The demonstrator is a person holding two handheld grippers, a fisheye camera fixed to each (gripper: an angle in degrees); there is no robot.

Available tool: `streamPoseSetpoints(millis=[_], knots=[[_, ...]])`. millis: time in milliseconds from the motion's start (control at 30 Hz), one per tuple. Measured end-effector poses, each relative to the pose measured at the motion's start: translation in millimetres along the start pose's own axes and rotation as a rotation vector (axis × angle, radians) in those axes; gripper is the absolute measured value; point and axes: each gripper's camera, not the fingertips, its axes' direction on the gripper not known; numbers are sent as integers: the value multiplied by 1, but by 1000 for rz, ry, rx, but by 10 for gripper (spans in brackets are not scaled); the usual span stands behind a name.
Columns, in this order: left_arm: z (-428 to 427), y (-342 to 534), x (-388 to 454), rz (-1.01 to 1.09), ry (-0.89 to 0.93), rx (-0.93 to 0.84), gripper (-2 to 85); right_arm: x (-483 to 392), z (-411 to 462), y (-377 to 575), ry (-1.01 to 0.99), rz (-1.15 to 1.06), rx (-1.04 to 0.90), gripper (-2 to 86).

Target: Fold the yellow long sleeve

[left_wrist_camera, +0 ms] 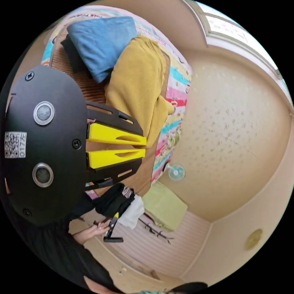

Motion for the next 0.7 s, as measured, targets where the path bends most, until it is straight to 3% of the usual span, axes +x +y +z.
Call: streamPoseSetpoints(millis=[67,200,333,400,467,533,700], knots=[[-5,30,19,34,167,-22,10,-8,17,-2,-114,-40,-16,82],[2,89,13,-41,208,-205,19,-17,60,-2,-322,-84,-90,103],[-13,150,-28,-353,206,-284,60,-13,141,15,-586,-26,-315,138],[-15,156,-32,-406,163,-350,86,-12,180,31,-629,6,-445,143],[-16,141,-21,-377,154,-349,99,-15,212,53,-542,8,-540,123],[-11,120,-9,-342,186,-337,103,-18,211,61,-480,5,-519,63],[25,70,17,-332,207,-367,133,-73,146,65,-731,-250,-377,20]])
